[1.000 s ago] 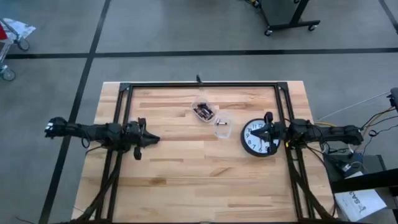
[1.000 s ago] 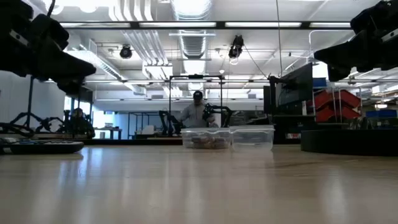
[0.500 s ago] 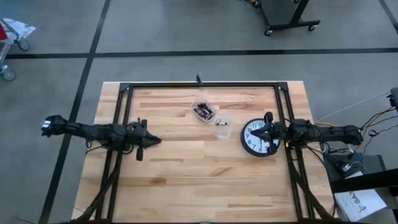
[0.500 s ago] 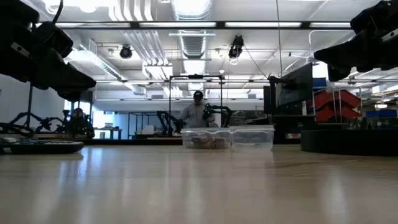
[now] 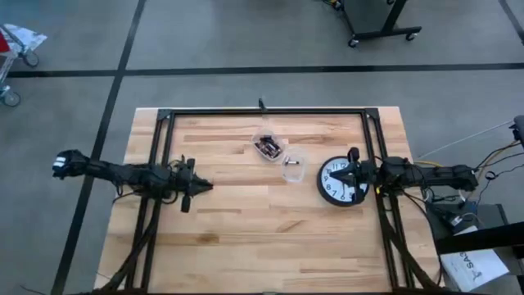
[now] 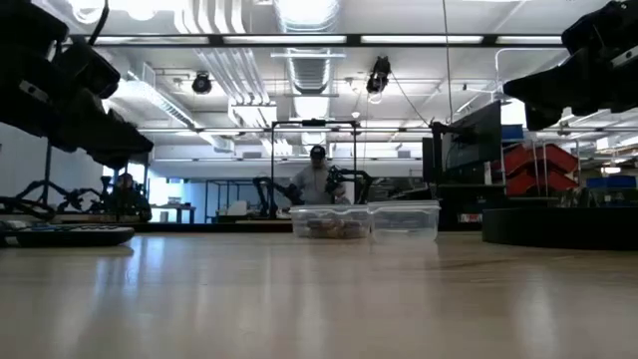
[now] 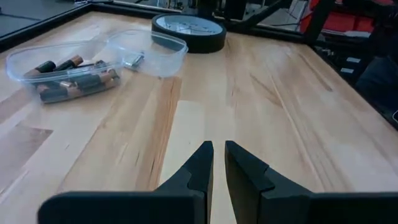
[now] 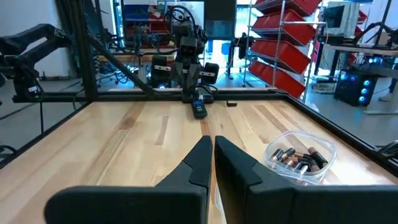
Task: Insert battery
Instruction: Return to Home Position
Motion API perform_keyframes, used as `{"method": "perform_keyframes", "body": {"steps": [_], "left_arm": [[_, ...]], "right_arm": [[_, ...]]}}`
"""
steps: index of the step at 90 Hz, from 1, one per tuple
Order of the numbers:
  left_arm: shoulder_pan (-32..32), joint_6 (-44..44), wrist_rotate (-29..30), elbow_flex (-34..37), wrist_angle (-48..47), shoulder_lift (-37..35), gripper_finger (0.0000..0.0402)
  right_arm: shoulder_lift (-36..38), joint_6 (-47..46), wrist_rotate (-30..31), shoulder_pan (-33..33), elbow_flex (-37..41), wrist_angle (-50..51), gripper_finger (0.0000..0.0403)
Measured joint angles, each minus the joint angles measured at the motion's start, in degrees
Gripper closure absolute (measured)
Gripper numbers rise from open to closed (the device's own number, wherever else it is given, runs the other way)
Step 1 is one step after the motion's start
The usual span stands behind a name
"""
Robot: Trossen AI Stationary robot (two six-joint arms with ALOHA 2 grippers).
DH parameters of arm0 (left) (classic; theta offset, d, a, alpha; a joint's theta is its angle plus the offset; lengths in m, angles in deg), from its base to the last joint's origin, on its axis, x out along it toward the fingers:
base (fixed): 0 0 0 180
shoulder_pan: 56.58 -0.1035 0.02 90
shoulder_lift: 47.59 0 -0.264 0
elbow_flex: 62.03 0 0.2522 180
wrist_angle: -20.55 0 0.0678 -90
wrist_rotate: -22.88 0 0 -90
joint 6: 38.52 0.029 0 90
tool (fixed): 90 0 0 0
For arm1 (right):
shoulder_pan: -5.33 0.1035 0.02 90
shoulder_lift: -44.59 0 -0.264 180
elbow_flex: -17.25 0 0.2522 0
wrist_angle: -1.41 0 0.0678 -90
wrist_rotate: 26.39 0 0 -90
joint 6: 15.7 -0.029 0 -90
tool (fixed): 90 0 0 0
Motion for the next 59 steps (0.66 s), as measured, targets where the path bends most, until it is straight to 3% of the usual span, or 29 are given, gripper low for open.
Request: {"method": "perform_keyframes", "body": {"steps": [59], "left_arm": [[0.0,0.0,0.0,0.0,0.0,1.6,0.038]], "right_arm": [[0.0,0.0,0.0,0.0,0.0,0.0,0.0401]]}}
